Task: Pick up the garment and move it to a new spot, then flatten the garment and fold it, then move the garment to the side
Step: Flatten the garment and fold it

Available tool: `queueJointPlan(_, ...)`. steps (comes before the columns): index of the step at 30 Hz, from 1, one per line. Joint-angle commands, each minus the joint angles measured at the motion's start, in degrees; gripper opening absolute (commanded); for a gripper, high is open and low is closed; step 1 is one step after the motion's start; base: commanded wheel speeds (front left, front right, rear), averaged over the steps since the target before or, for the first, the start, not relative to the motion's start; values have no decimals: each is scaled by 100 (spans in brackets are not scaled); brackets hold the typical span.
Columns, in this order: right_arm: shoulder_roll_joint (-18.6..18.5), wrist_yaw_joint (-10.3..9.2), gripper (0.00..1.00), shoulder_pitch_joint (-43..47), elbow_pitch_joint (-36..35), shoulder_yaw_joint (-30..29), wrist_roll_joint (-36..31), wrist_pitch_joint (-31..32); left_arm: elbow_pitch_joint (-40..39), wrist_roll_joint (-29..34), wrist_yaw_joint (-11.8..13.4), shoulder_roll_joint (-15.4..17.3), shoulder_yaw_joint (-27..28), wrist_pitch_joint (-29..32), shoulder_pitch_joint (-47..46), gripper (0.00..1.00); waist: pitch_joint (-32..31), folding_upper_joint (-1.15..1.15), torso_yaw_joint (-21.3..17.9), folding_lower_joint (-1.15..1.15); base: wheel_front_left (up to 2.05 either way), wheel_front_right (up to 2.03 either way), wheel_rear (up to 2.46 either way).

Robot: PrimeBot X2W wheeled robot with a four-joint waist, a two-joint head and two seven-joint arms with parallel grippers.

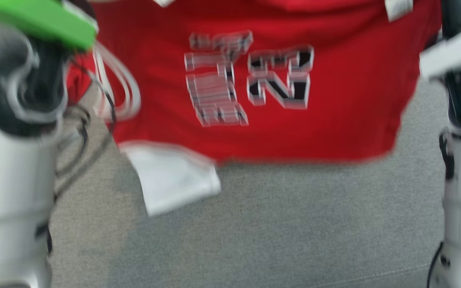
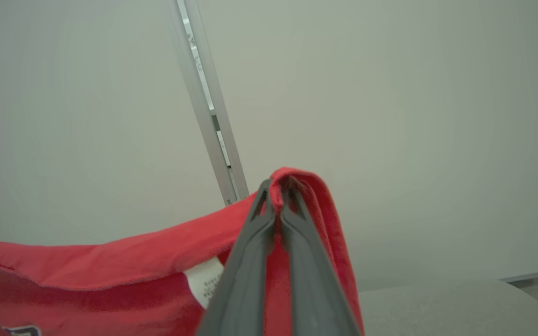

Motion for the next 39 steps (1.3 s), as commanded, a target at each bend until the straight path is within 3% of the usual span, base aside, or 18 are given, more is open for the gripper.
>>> queueJointPlan(1, 51, 2, 0, -447, 377, -35, -152, -183, 351, 130, -131, 40, 25, -146, -498, 0, 606, 0, -68, 0, 0, 0, 0)
queueJointPlan(5, 197, 1, 0, -1952, 1952, -207, -731, -822, 1879, 421, -504, -128, 7, -770, -1840, 0, 780, 0, -79, 0, 0, 0, 0)
queueJointPlan(9, 309, 1, 0, -2840, 3247, -361, -1213, -1307, 3024, 524, -863, -392, -69, -1326, -2529, 0, 976, 0, 14, 0, 0, 0, 0)
queueJointPlan(14, 338, 1, 0, -3232, 4527, -299, -1708, -1815, 4053, 659, -1188, -583, -241, -1821, -2753, 0, 1414, 0, 181, 0, 0, 0, 0)
queueJointPlan(21, 349, 1, 0, -3016, 5953, -340, -2077, -2630, 4937, 602, -1666, -763, -524, -2339, -2155, 0, 1982, 0, 410, 0, 0, 0, 0)
queueJointPlan(29, 347, 1, 0, -2684, 6612, -342, -1886, -3025, 5074, 362, -1824, -699, -716, -2787, -1313, 0, 1916, 0, 440, 0, 0, 0, 0)
queueJointPlan(39, 316, 1, 0, -2115, 6304, 49, -1295, -3065, 4177, 122, -1827, -295, -1091, -3012, -222, 0, 1364, 0, 390, 0, 0, 0, 0)
